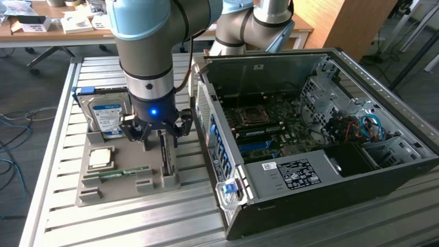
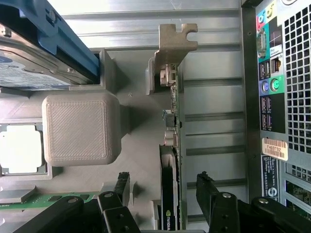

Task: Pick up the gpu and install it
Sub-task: 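Pick up the gpu and move the gpu toward the slot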

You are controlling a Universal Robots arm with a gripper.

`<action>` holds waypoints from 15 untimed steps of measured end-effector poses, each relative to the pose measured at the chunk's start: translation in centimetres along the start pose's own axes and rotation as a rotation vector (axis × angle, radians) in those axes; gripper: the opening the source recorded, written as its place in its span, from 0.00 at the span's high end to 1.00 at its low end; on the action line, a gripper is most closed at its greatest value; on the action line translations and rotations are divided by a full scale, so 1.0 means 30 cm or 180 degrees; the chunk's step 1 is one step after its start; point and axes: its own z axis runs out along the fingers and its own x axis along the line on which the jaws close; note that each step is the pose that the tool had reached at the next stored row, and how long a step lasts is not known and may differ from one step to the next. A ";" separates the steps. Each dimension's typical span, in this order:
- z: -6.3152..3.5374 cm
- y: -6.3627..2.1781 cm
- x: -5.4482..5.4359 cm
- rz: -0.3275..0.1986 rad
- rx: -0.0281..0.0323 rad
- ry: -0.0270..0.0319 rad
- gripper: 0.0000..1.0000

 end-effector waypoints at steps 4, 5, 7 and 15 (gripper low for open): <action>0.002 0.000 0.000 0.0000 0.0000 0.0000 0.34; 0.002 0.000 0.000 0.0000 0.0000 0.0000 0.34; 0.003 0.000 0.000 0.0000 0.0000 0.0000 0.34; 0.016 -0.001 0.000 0.0000 0.0000 0.0000 0.34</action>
